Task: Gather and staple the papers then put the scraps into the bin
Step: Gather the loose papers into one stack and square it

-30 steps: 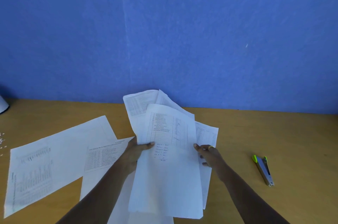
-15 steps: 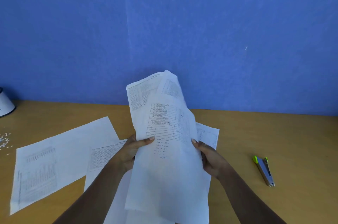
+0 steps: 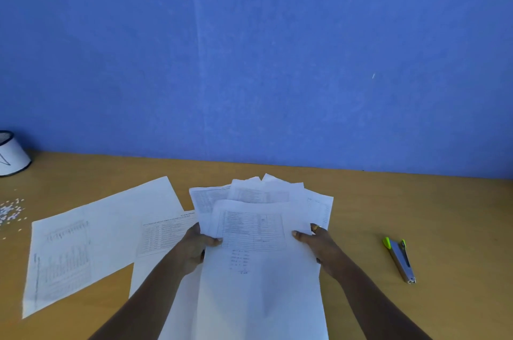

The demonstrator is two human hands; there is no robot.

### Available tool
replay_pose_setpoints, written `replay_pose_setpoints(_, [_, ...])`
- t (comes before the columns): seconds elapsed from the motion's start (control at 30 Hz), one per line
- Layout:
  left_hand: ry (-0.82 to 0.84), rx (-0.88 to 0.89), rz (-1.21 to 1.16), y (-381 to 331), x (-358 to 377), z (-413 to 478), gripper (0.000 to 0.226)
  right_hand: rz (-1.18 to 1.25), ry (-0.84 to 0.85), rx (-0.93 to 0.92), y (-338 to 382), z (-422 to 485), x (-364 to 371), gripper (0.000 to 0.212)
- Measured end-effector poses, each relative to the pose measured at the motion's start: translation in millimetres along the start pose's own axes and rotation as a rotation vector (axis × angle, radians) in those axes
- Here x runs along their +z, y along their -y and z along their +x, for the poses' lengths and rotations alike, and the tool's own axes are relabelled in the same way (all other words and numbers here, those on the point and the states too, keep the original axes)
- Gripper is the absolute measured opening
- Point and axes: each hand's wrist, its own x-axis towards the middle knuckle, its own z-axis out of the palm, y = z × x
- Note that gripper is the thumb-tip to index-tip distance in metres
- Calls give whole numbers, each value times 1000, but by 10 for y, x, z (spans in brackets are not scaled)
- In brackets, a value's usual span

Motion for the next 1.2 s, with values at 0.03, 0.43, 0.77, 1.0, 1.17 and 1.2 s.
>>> replay_pose_setpoints(0.03, [27, -15, 2, 1, 0, -4, 66, 4, 2, 6, -3, 1, 10, 32])
replay_pose_setpoints(0.43, [-62, -72, 80, 2, 3, -34, 34, -75, 150, 10, -37, -61, 25, 40])
replay_pose_setpoints(0.77, [-137, 200, 44, -255, 143, -89, 30, 90, -4, -203, 150, -111, 91, 37])
replay_pose_setpoints(1.0, [-183, 517, 19, -605, 374, -201, 30, 275, -92, -474, 541, -388, 129, 15])
replay_pose_setpoints(1.17, [-217, 657, 17, -810, 504, -254, 34, 321, -97, -623, 745, -494, 120, 19])
replay_pose_setpoints(1.2, [-219, 656, 23, -818, 509, -257, 33, 314, -95, -629, 753, -495, 122, 20])
